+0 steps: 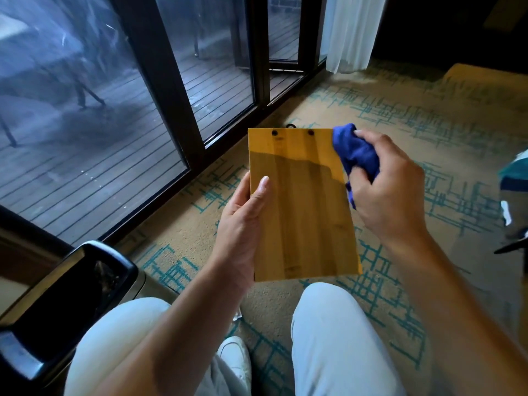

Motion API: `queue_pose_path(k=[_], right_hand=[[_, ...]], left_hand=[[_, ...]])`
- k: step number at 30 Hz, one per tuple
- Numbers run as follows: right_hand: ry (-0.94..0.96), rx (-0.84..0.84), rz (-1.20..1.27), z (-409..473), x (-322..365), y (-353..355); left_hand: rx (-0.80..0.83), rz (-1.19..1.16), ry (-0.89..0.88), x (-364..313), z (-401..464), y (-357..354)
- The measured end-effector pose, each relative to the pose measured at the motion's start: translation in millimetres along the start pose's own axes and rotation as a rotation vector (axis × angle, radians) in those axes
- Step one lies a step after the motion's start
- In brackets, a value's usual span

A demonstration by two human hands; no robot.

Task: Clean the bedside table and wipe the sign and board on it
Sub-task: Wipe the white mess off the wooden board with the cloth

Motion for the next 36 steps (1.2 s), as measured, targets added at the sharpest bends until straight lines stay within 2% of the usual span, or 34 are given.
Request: queue_pose_path(k=[3, 5, 9, 14, 20, 23, 26, 28, 32, 36], right_hand=[[-0.266, -0.008, 0.189, -10.3, -30.9, 5.8], [-0.297, -0.018, 0.265, -17.7, -29.1, 9.5], [-0.16, -0.056, 0.326, -21.9, 1.3, 16.0], [0.139, 0.038, 0.146, -34.1, 34.4, -1.1], [0.147, 0.162, 0.077, -65.4, 23.9, -31.3], [0.06, 0.148, 0.137, -68.3, 6.2, -32.6], [-0.186, 0.114, 0.247, -65.6, -26.1, -32.1], [-0.33, 0.165, 0.353, -64.9, -39.3, -42.3], [-0.568, 0.33, 0.643, -70.0, -36.9, -73.2], [-0.626, 0.459, 0.813, -75.1, -22.6, -99.0]], left_hand=[[-0.039, 0.018, -0.03, -12.9, 3.4, 7.0], [-0.05, 0.037, -0.067, -20.9, 5.3, 9.8], [-0.071, 0.089, -0.094, -26.3, 4.4, 10.9], [-0.108, 0.131, -0.173, -36.2, 3.7, 15.8], [-0.227, 0.124, -0.187, -46.7, 5.7, 35.0], [-0.322, 0.116, -0.18, -50.7, 7.2, 51.5], [-0.416, 0.047, -0.117, -48.7, 10.2, 67.5], [-0.446, 0.011, -0.07, -44.1, 11.2, 74.1], [-0.42, -0.053, -0.021, -36.0, 10.8, 68.9], [-0.317, -0.103, -0.026, -36.4, 13.7, 53.7]])
Point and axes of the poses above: each hand's wrist, its own z-axis towards the middle knuckle, its own y-axis out of the back of the hand, x = y × z, the point moved 10 cm from there along z, towards the middle knuckle, and after that the axes turned 3 degrees about -y, right-handed, at the moved point
